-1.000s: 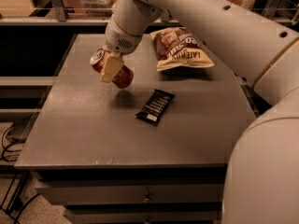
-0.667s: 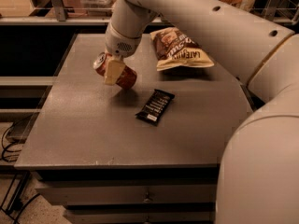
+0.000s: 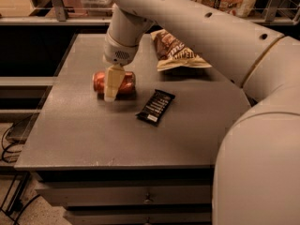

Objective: Knock coke can over

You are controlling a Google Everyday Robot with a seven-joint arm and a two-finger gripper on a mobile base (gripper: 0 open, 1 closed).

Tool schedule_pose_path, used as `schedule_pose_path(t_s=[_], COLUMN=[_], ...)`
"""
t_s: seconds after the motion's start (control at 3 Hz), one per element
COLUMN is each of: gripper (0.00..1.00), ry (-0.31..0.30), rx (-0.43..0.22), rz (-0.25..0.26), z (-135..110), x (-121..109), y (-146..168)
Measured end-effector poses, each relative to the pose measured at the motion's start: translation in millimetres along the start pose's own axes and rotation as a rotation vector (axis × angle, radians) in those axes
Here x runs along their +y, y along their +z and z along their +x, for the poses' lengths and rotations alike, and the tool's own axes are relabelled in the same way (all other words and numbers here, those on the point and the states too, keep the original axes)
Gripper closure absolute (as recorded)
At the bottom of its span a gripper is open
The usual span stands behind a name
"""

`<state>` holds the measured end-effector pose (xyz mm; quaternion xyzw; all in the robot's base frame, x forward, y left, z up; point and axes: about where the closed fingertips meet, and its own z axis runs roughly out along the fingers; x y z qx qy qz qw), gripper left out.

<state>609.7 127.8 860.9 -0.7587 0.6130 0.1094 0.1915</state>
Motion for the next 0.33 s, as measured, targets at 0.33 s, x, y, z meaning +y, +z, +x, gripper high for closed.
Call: schedule_pose_path(t_s=[0.33], gripper=[0.0], ry=[0.0], rx=[-0.001], rz=[-0.001], z=[-0.2], x=[0.1], y=[0.1])
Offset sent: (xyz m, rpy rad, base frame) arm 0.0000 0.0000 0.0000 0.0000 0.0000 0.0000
